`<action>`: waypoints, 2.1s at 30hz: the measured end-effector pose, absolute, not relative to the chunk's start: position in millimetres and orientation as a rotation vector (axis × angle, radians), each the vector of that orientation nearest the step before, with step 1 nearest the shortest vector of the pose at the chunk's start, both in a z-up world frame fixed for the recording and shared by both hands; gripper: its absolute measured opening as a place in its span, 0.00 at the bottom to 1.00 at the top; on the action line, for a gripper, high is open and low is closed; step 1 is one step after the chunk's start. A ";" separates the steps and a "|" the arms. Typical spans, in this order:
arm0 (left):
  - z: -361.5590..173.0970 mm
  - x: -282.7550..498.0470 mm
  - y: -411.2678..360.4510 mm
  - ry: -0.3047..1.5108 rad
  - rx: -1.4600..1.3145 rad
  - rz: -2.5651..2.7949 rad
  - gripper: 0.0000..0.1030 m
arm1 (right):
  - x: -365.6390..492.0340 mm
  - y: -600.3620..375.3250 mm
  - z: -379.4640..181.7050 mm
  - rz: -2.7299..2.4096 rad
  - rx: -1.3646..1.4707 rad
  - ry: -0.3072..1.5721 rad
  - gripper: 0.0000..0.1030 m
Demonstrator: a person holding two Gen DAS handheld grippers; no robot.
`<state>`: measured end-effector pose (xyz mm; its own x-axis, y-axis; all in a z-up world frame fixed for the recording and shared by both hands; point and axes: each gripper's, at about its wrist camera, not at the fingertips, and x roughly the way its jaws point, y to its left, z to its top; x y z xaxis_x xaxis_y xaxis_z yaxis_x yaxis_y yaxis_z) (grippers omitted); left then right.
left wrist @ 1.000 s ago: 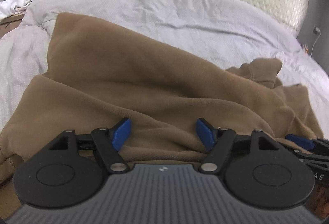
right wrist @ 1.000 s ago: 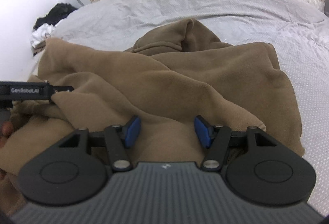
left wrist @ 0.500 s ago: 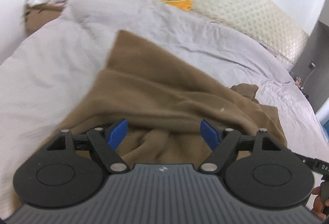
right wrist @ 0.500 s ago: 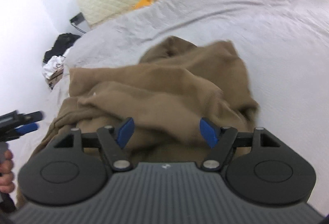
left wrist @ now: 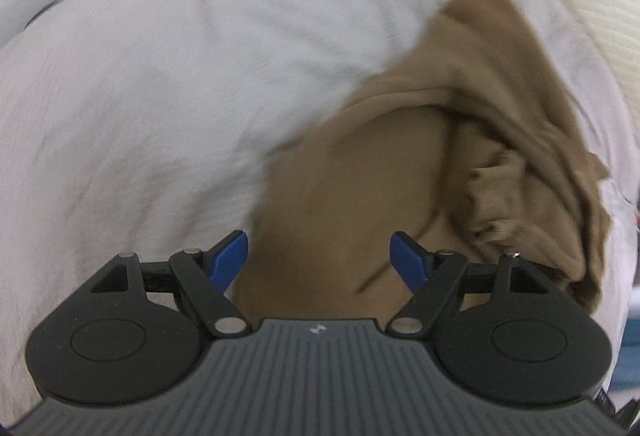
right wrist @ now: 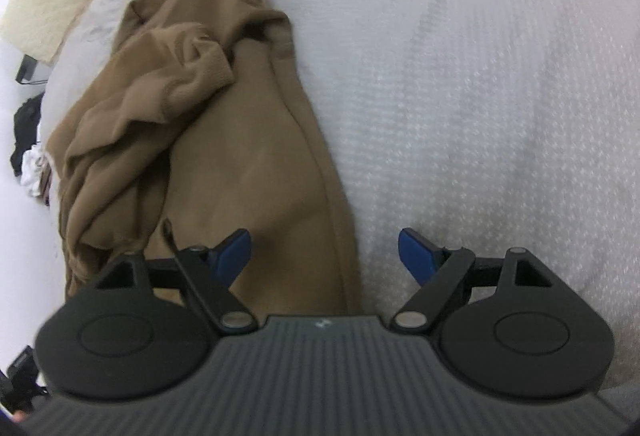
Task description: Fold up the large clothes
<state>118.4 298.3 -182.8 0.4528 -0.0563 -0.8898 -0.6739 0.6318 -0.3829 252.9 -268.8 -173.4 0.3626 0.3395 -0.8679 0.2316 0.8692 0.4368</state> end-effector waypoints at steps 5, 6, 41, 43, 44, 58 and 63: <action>-200.8 115.9 307.5 1.098 -0.898 0.487 0.79 | 252.5 -253.8 -188.6 0.135 0.513 1.309 0.84; -201.5 117.3 307.3 1.107 -0.895 0.491 0.79 | 252.1 -252.9 -189.1 0.144 0.517 1.314 0.84; -161.4 122.0 270.4 1.405 -0.592 0.286 0.81 | 226.1 -204.5 -200.5 0.411 0.396 1.516 0.78; -155.7 120.3 265.4 1.407 -0.564 0.292 0.79 | 225.7 -198.8 -200.5 0.426 0.375 1.515 0.71; -154.3 120.8 261.2 1.404 -0.556 0.293 0.76 | 226.2 -196.8 -199.9 0.435 0.383 1.515 0.62; -58.5 77.3 259.6 1.055 -0.817 0.143 0.13 | 212.0 -236.4 -129.9 0.550 0.647 1.194 0.20; -27.5 53.2 277.5 0.933 -0.951 0.122 0.13 | 211.9 -282.6 -110.5 0.557 0.821 1.002 0.19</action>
<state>53.2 277.5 -27.5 0.6192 -0.2923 -0.7288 -0.4703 0.6052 -0.6423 211.9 -282.6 -110.5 0.4449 0.7376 -0.5080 -0.0425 0.5839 0.8107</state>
